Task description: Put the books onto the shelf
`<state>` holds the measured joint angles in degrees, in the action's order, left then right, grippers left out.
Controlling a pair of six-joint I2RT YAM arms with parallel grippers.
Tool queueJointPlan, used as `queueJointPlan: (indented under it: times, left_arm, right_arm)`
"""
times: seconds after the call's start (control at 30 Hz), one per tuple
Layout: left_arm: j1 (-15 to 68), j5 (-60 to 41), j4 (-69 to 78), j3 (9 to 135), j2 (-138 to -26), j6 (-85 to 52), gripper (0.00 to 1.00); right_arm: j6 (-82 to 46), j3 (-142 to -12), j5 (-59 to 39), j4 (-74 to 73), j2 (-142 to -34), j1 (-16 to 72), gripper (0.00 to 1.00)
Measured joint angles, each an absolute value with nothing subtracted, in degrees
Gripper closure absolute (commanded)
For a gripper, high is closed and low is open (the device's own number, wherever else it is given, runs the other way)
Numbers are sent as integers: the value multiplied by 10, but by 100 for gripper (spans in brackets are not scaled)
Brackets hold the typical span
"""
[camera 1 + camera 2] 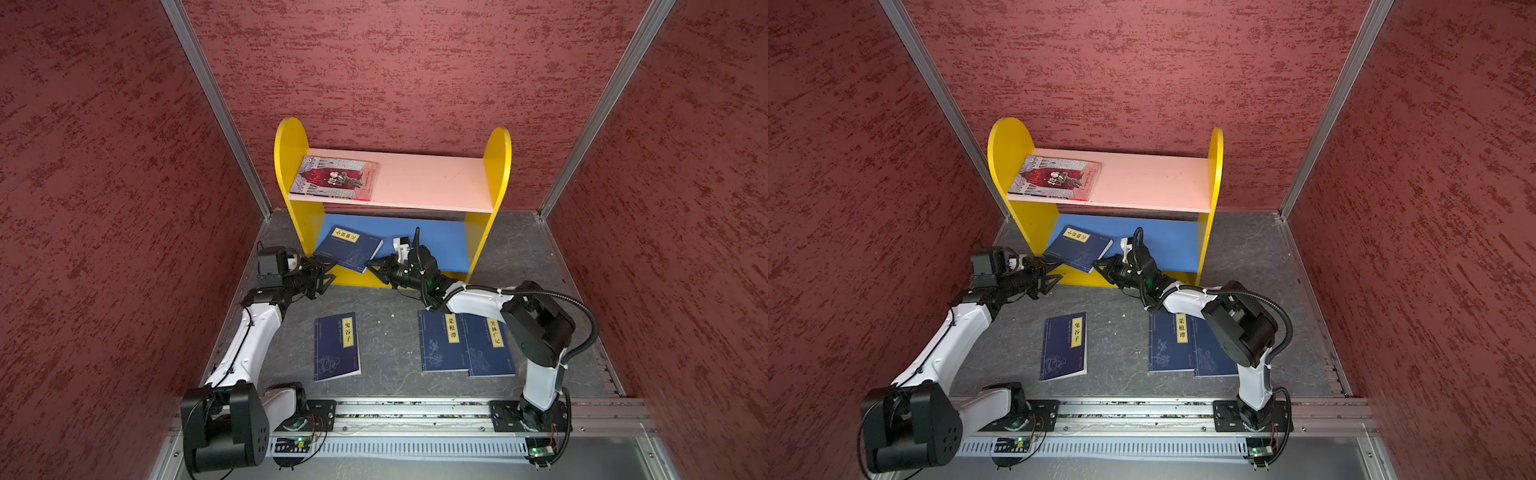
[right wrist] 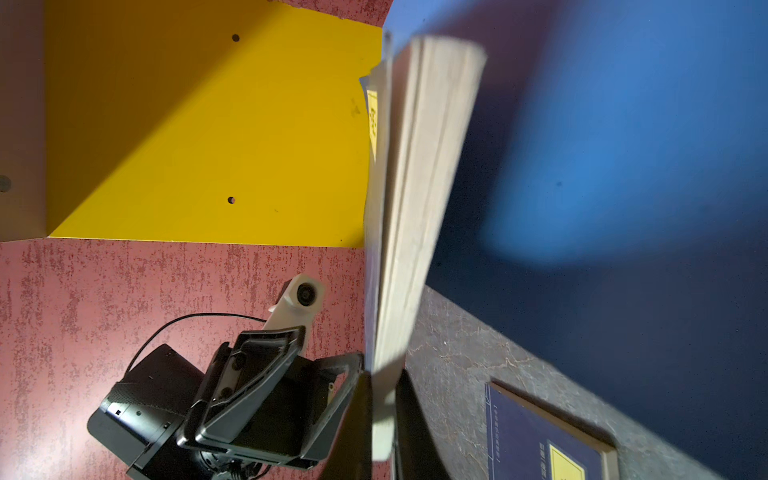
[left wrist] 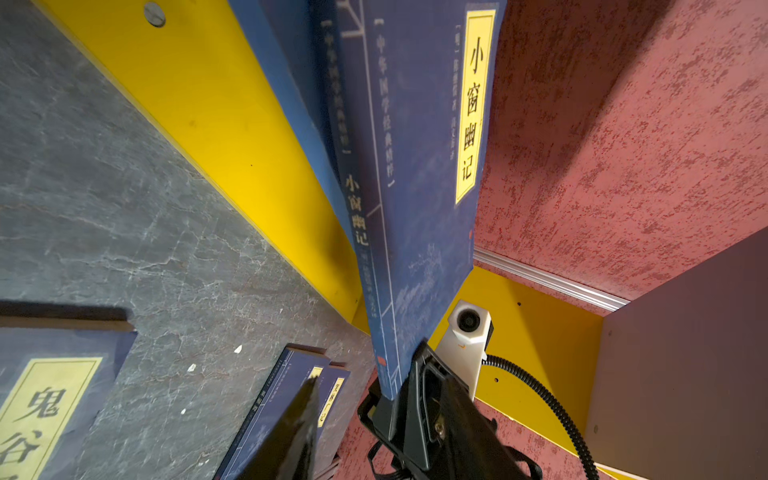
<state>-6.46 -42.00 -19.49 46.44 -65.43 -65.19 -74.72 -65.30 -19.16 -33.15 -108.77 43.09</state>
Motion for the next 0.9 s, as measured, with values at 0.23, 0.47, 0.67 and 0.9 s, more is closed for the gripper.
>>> queueJointPlan:
  times: [0.23, 0.47, 0.67, 0.9]
  left_arm:
    - [-97, -446, -231, 470, -638, -636, 51]
    - [-100, -451, -232, 457, -638, -636, 51]
    - [-100, -451, -231, 457, -639, -636, 50]
    - [-100, -452, -229, 457, -662, -636, 50]
  right_arm:
    - [-741, -672, -201, -314, -1088, 419, 86]
    - [-727, -701, -208, -296, -1092, 412, 72]
    - [-719, -708, -208, -268, -1103, 409, 57]
    - [-696, -727, -196, -210, -1103, 407, 47]
